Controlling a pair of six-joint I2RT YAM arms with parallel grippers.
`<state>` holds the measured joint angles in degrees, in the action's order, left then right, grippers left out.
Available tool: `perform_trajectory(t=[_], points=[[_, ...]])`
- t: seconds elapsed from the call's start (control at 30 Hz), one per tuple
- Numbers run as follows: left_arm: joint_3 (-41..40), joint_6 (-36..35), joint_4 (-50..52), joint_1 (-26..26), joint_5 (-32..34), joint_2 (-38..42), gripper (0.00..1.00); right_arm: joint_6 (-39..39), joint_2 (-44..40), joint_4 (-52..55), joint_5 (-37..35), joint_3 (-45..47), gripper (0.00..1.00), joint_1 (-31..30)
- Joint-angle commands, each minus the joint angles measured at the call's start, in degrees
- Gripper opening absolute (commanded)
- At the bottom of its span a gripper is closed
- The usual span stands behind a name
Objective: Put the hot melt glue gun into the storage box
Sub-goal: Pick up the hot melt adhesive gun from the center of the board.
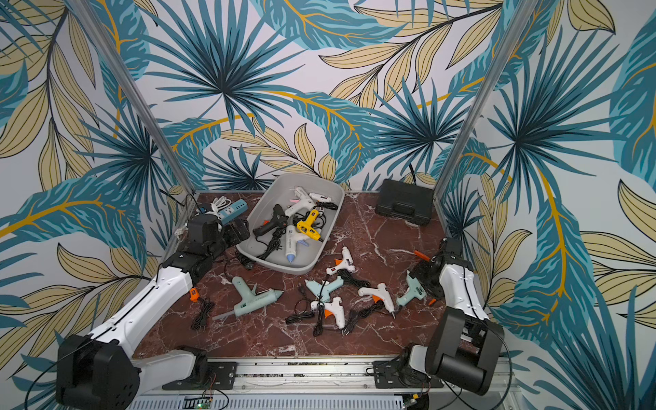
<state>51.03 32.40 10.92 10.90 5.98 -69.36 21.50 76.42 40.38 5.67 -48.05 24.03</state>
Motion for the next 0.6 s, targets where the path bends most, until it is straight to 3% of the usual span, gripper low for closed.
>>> perform_trajectory(t=[0.0, 0.3, 0.57], points=[[-0.9, -1.5, -1.3, -0.5, -1.2, 0.5, 1.00, 2.3, -2.0, 2.1, 1.6, 3.3, 0.76, 0.3], [-1.4, -3.1, -4.4, -0.5, -2.3, -1.1, 1.00, 9.3, -11.4, 1.0, 1.8, 13.5, 0.74, 0.1], [-0.3, -3.0, -5.2, -0.4, -5.7, -3.3, 1.00, 13.5, -12.1, -4.2, 3.3, 16.3, 0.70, -2.1]])
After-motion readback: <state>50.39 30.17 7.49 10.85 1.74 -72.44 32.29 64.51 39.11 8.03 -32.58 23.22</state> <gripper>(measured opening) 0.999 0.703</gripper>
